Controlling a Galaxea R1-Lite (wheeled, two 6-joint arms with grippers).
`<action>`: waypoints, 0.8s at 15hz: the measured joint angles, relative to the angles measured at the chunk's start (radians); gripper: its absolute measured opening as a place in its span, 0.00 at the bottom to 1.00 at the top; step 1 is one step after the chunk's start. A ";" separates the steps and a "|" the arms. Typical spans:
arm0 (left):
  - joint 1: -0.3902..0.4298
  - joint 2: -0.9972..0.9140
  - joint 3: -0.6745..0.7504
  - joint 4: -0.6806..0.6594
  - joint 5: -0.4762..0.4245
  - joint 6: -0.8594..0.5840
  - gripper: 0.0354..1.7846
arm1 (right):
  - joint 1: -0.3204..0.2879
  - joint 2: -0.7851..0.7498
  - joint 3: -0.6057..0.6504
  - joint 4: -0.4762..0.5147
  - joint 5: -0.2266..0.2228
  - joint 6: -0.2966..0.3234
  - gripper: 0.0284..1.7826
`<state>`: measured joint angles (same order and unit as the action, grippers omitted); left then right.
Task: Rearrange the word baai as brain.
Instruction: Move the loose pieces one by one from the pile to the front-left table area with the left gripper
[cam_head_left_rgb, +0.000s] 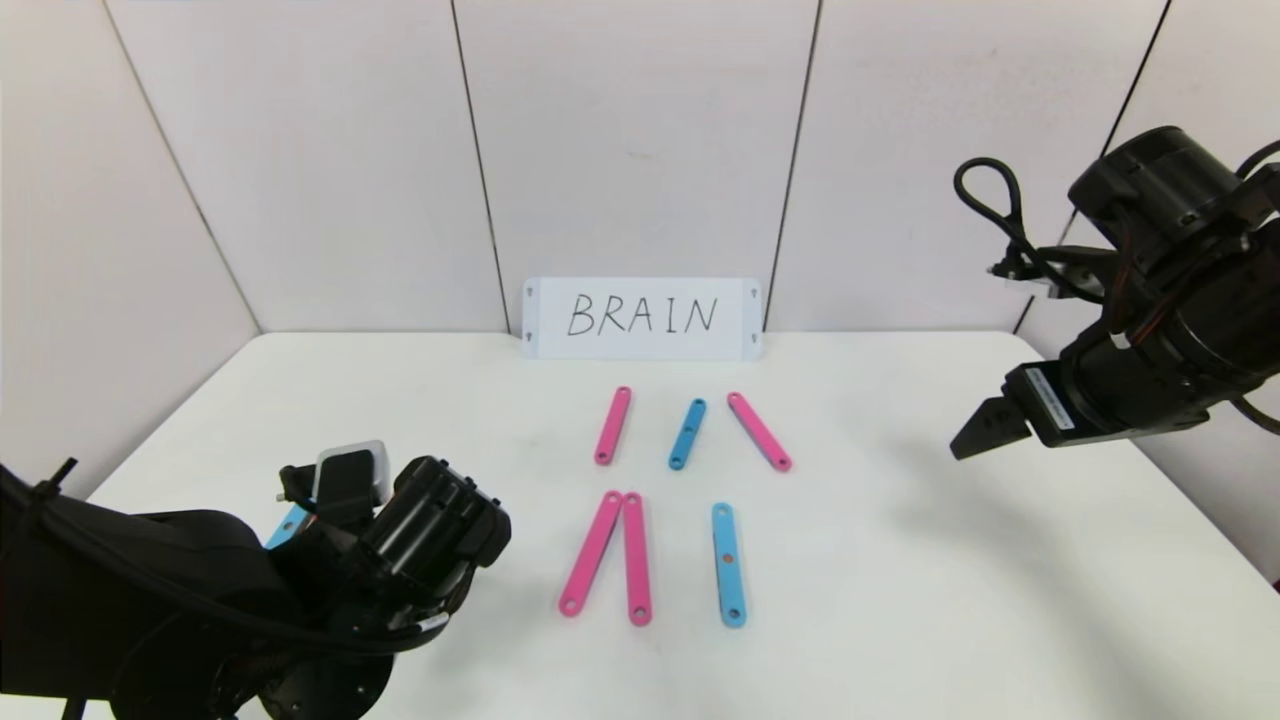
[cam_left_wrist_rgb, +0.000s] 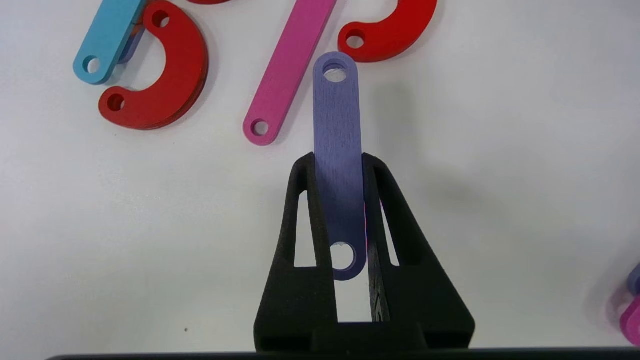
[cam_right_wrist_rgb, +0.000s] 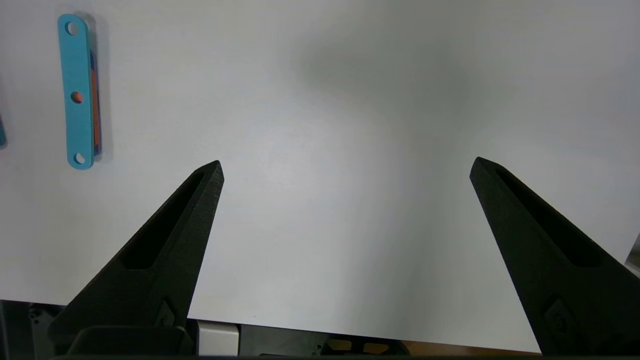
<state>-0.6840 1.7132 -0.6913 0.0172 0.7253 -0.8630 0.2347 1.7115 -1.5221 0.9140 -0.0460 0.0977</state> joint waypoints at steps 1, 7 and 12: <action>-0.003 -0.005 0.016 0.000 0.001 -0.014 0.11 | 0.000 -0.001 0.000 -0.001 0.000 0.000 0.97; -0.007 0.019 0.025 -0.006 0.003 -0.056 0.11 | 0.001 -0.001 0.000 -0.001 0.000 0.000 0.97; -0.007 0.091 0.002 -0.009 -0.006 -0.109 0.11 | 0.001 -0.002 0.000 -0.001 0.000 0.000 0.97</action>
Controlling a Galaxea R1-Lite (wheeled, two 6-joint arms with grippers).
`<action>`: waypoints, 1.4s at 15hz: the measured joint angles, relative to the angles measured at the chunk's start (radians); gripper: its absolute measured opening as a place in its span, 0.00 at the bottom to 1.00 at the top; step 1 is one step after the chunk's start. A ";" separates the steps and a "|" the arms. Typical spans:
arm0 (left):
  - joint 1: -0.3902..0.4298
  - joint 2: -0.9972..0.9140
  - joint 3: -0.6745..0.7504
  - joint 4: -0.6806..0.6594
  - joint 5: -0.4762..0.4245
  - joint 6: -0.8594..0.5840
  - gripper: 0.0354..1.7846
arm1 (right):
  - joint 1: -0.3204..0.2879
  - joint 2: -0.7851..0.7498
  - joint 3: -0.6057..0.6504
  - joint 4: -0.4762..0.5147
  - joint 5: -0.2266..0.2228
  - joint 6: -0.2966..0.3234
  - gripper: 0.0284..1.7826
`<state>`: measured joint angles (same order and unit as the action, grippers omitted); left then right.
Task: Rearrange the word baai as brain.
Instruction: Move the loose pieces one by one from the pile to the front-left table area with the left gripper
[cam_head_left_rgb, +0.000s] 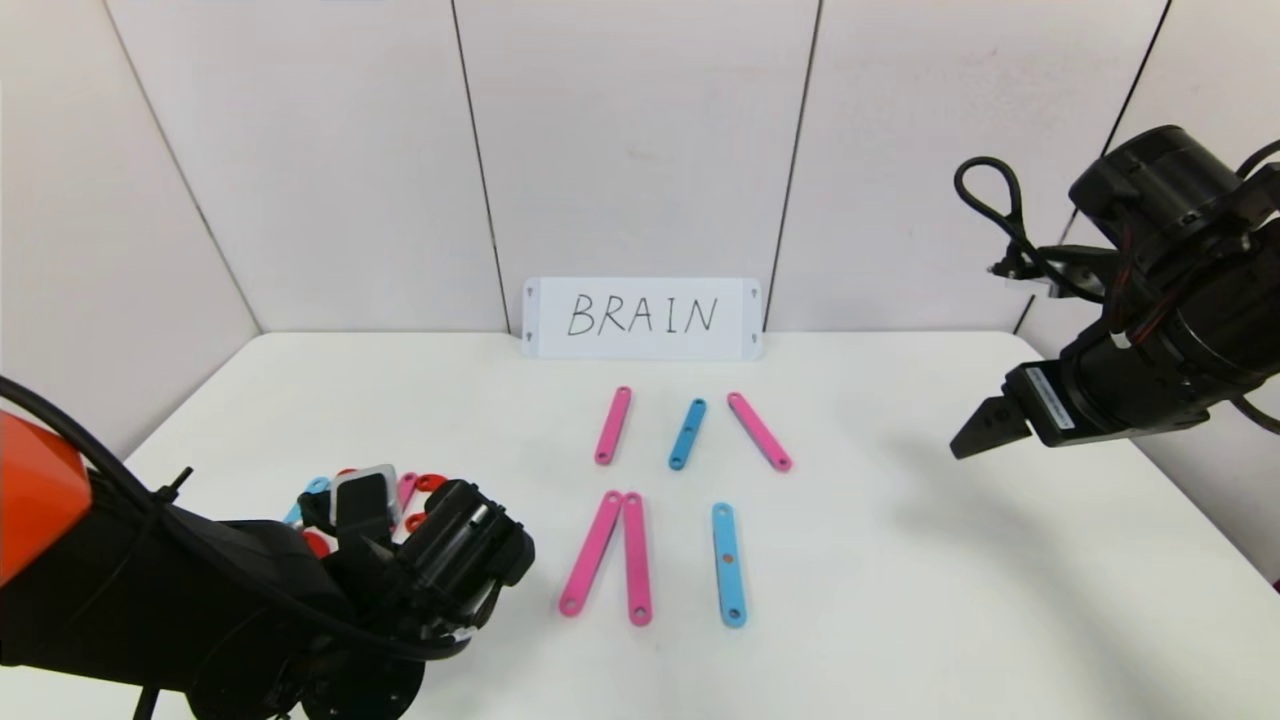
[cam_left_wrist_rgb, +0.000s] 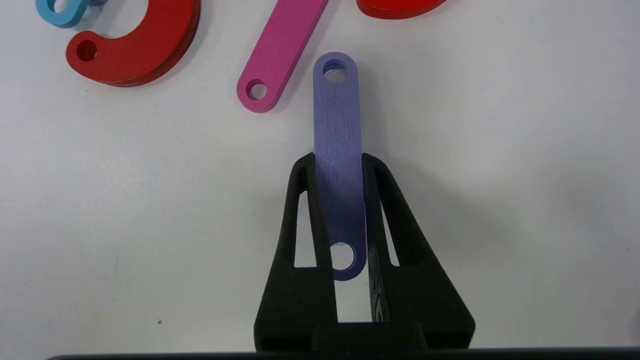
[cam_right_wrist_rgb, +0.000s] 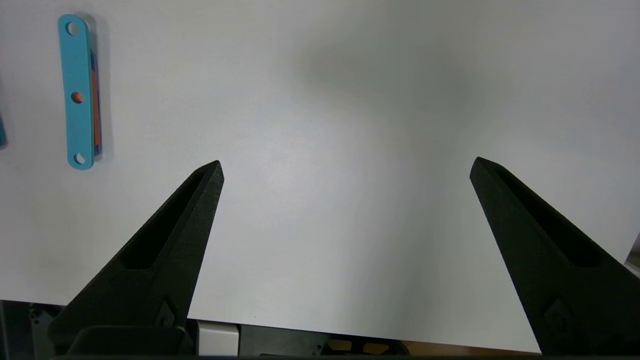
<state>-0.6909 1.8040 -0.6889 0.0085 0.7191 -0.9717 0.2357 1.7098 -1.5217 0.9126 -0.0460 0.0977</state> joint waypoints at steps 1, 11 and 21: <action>0.000 0.013 -0.006 0.001 0.001 -0.014 0.11 | 0.000 0.000 0.000 0.000 0.000 0.000 0.97; 0.026 0.054 -0.029 -0.004 -0.037 -0.021 0.11 | 0.001 0.000 0.000 0.000 0.000 0.000 0.97; 0.061 0.083 -0.064 -0.004 -0.076 -0.015 0.11 | 0.008 0.000 0.000 0.001 0.000 0.000 0.97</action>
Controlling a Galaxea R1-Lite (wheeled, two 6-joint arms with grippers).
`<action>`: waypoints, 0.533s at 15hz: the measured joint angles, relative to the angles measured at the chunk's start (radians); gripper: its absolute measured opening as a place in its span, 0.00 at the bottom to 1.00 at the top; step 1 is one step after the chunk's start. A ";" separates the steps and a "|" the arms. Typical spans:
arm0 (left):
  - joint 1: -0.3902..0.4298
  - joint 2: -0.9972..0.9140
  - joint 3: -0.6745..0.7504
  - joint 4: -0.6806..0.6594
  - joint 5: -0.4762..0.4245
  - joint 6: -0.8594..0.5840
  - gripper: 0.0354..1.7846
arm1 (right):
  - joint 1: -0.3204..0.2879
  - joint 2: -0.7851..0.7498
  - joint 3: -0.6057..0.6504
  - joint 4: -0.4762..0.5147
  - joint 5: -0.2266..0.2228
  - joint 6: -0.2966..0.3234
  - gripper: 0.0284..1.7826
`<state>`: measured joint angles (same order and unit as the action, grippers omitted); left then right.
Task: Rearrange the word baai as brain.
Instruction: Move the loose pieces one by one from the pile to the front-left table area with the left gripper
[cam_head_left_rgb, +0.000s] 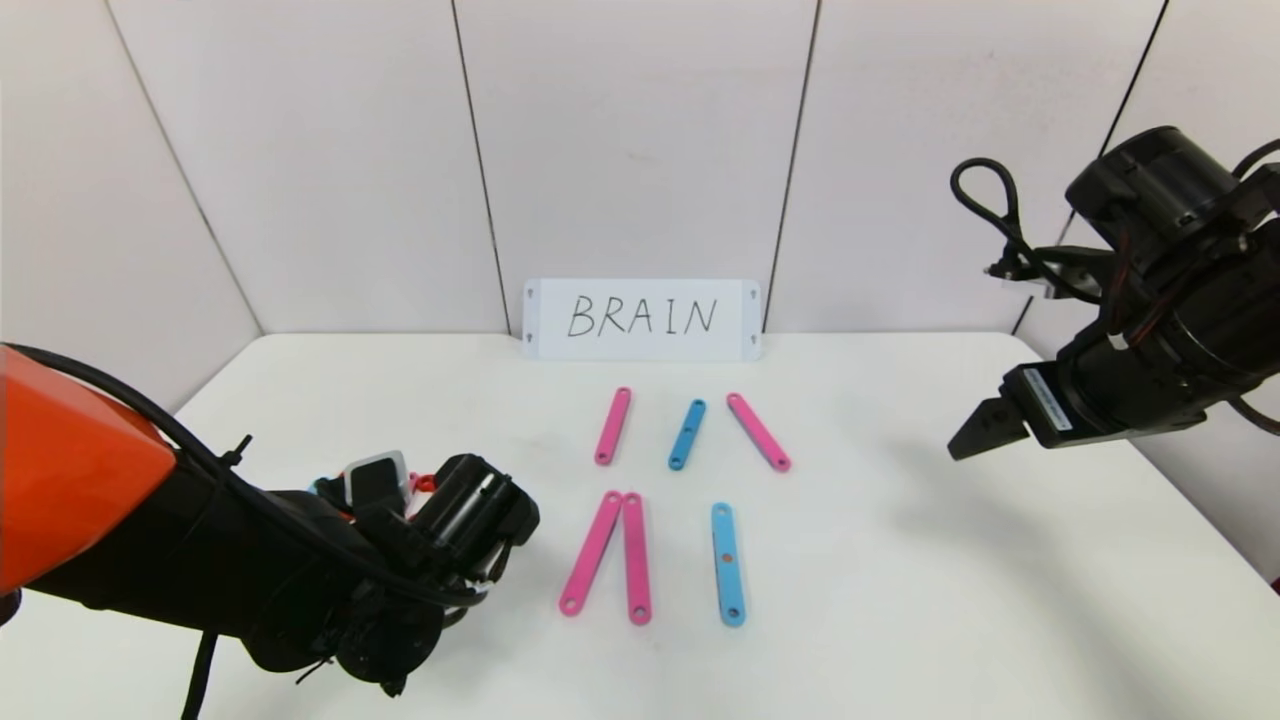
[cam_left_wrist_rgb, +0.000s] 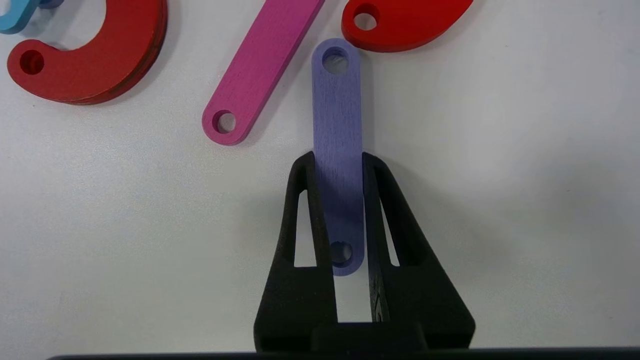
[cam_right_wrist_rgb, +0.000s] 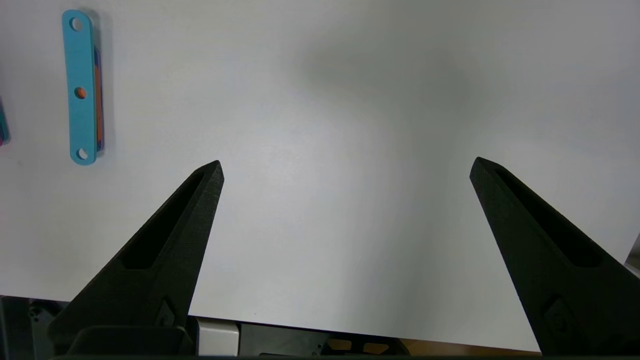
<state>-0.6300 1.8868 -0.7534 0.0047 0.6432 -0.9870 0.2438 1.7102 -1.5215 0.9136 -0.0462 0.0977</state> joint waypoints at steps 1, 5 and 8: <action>0.000 0.001 0.000 0.000 -0.001 0.001 0.11 | 0.000 0.000 0.000 0.000 0.000 0.000 0.97; -0.001 0.010 -0.001 0.001 -0.009 0.003 0.11 | -0.001 0.000 0.001 0.000 0.000 0.000 0.97; -0.002 0.011 0.002 0.001 -0.012 0.007 0.13 | 0.000 0.000 0.001 0.000 0.000 0.000 0.97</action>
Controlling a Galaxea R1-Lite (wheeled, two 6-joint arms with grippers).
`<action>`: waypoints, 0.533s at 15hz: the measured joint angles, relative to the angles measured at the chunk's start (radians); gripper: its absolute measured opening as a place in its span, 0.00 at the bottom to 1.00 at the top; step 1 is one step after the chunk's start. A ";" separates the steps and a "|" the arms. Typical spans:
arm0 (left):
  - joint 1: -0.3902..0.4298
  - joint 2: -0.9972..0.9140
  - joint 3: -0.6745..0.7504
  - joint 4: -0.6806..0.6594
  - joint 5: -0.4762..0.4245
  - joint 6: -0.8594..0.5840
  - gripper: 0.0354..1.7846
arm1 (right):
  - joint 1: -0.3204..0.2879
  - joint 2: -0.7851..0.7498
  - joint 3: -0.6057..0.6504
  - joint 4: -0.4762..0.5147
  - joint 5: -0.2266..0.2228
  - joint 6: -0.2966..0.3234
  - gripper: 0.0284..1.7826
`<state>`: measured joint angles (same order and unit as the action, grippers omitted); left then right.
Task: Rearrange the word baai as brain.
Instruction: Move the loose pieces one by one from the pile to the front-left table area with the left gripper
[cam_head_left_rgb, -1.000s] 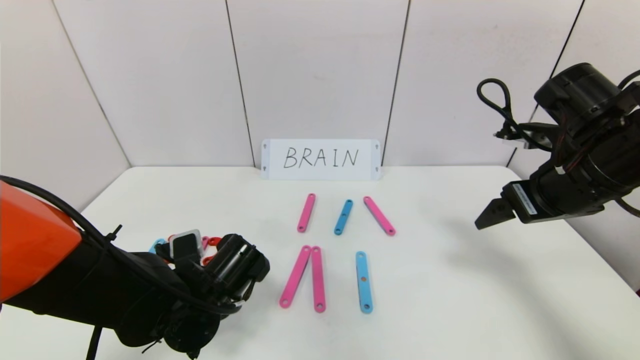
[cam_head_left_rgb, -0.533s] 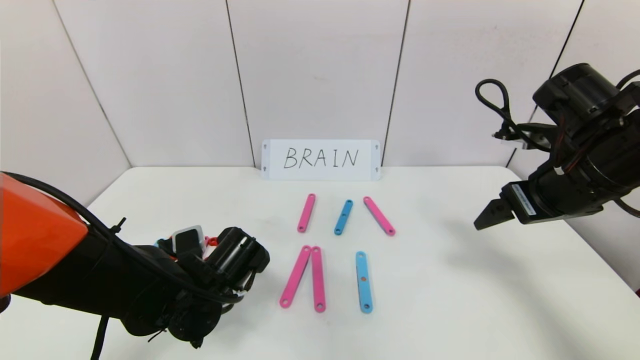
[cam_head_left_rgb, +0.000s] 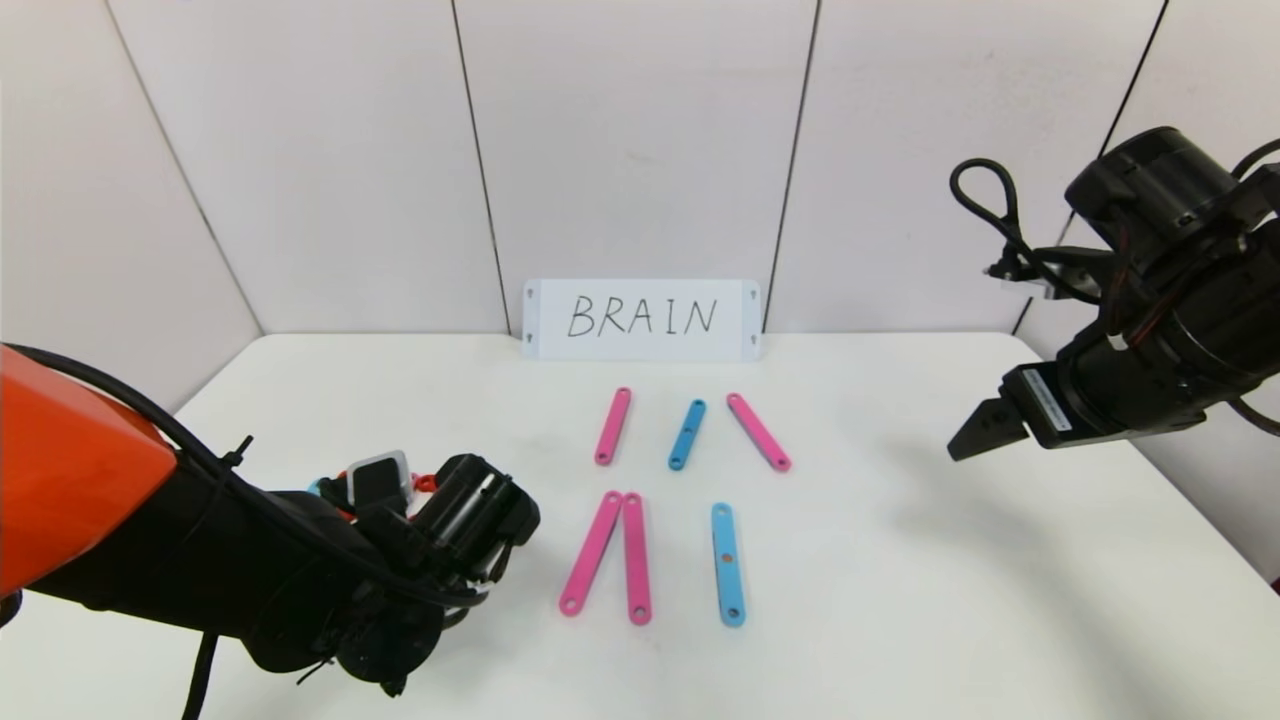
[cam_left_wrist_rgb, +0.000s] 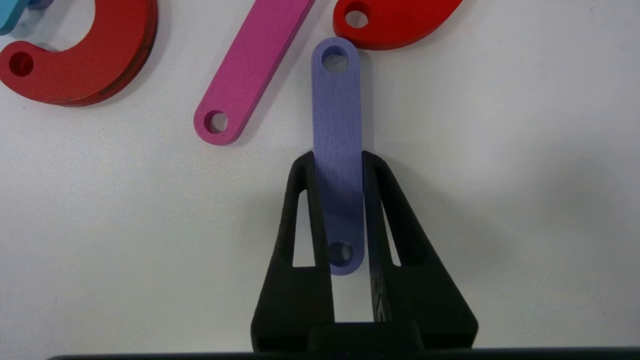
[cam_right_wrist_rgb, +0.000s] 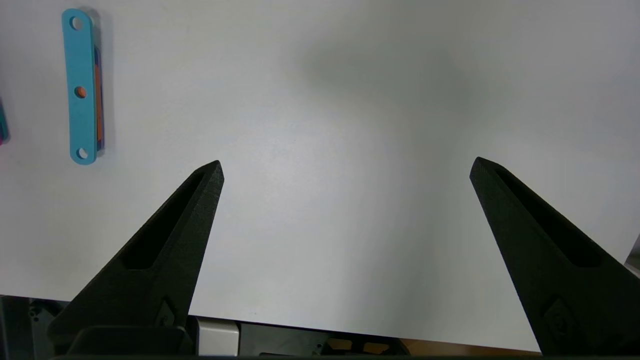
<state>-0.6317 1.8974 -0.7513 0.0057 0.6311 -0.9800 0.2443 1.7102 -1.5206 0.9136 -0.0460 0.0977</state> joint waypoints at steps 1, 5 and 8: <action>0.000 0.000 0.000 0.000 0.000 0.000 0.15 | 0.000 0.000 0.000 0.000 0.000 0.000 0.97; -0.002 0.001 -0.002 0.000 0.003 0.000 0.37 | 0.001 0.000 0.003 -0.001 0.000 0.000 0.97; -0.019 0.001 -0.002 -0.001 0.004 -0.001 0.63 | 0.002 0.000 0.004 0.000 0.000 0.000 0.97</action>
<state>-0.6504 1.8987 -0.7534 0.0051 0.6349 -0.9809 0.2466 1.7098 -1.5168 0.9134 -0.0460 0.0977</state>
